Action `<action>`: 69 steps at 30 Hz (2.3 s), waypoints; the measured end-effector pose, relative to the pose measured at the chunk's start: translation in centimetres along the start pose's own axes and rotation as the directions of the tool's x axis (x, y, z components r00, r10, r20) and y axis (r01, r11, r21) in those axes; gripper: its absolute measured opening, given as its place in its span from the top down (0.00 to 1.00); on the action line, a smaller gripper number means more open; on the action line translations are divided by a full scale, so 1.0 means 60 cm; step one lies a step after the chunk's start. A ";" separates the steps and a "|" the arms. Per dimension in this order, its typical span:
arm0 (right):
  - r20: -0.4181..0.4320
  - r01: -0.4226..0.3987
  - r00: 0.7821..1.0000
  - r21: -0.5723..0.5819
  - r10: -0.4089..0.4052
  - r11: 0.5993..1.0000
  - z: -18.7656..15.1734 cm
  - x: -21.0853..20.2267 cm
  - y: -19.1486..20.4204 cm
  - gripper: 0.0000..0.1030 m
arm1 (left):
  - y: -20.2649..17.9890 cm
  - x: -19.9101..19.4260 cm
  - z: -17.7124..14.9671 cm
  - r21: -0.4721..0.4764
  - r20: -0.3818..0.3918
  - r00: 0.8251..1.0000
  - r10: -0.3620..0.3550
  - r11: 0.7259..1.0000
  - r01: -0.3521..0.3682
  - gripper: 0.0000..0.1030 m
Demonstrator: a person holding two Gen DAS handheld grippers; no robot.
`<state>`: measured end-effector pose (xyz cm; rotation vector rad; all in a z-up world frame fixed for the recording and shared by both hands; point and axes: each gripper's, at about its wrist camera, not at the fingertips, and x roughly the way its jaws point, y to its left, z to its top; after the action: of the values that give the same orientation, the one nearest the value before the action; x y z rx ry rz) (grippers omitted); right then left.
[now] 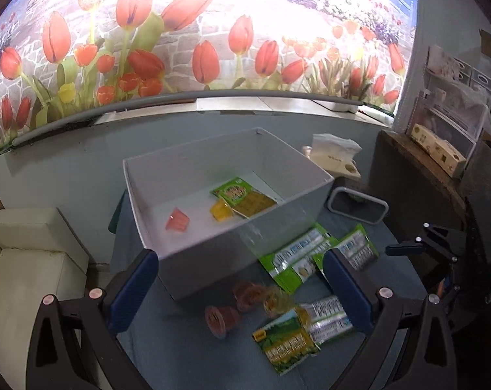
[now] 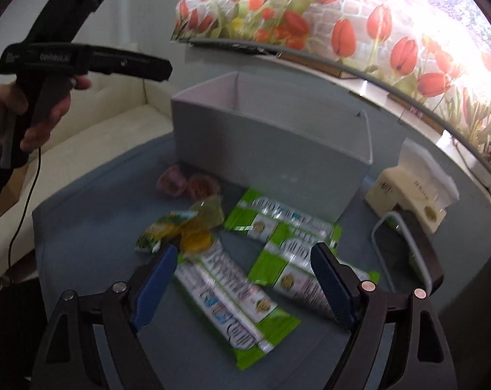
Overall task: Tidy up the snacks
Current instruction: 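Move both grippers back to the table and grasp a long green bar with right gripper, then grasp the garlic pea bag with the left gripper and lift it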
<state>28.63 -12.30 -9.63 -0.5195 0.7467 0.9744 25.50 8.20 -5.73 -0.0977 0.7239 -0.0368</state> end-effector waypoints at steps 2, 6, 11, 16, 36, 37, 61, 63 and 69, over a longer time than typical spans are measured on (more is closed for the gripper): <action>-0.049 -0.022 0.999 -0.031 0.020 0.999 -0.029 0.019 0.016 0.15 | -0.020 -0.005 -0.036 0.011 -0.023 1.000 -0.018 1.000 0.018 0.00; -0.124 -0.046 0.992 -0.084 0.035 0.995 -0.064 0.062 0.019 0.15 | -0.049 -0.008 -0.110 -0.017 -0.083 0.995 -0.054 0.998 0.053 0.00; -0.179 -0.117 0.979 -0.080 0.101 0.990 -0.074 0.108 -0.014 0.15 | -0.062 -0.007 -0.181 -0.050 -0.142 0.987 -0.080 0.996 0.073 0.00; -0.178 -0.175 0.970 -0.053 0.164 0.983 -0.074 0.138 -0.046 0.15 | -0.060 -0.004 -0.210 -0.076 -0.172 0.982 -0.076 0.995 0.064 0.00; -0.212 -0.122 0.972 -0.099 0.099 0.988 -0.109 0.097 -0.016 0.30 | -0.080 0.093 -0.186 -0.049 -0.229 0.971 -0.063 0.997 0.053 0.00; -0.206 -0.110 0.975 -0.105 0.086 0.988 -0.115 0.086 -0.012 0.30 | -0.082 0.100 -0.185 -0.043 -0.232 0.971 -0.055 0.998 0.046 0.00; -0.082 -0.069 0.994 -0.018 0.067 0.997 -0.157 -0.048 0.003 0.30 | -0.050 0.139 -0.187 -0.051 -0.259 0.966 -0.009 0.999 -0.005 0.57; -0.083 -0.066 0.995 -0.020 0.064 0.998 -0.151 -0.047 0.007 0.30 | -0.047 0.131 -0.183 -0.054 -0.243 0.970 -0.025 0.998 0.012 0.58; -0.078 -0.026 0.997 -0.030 0.023 0.999 -0.135 -0.053 0.017 0.30 | -0.049 0.087 -0.164 -0.024 -0.184 0.982 -0.034 0.999 0.030 0.59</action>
<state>23.97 -19.13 -12.47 -0.5792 0.8095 0.9943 22.89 4.16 -16.22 -0.1277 0.9081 -0.0699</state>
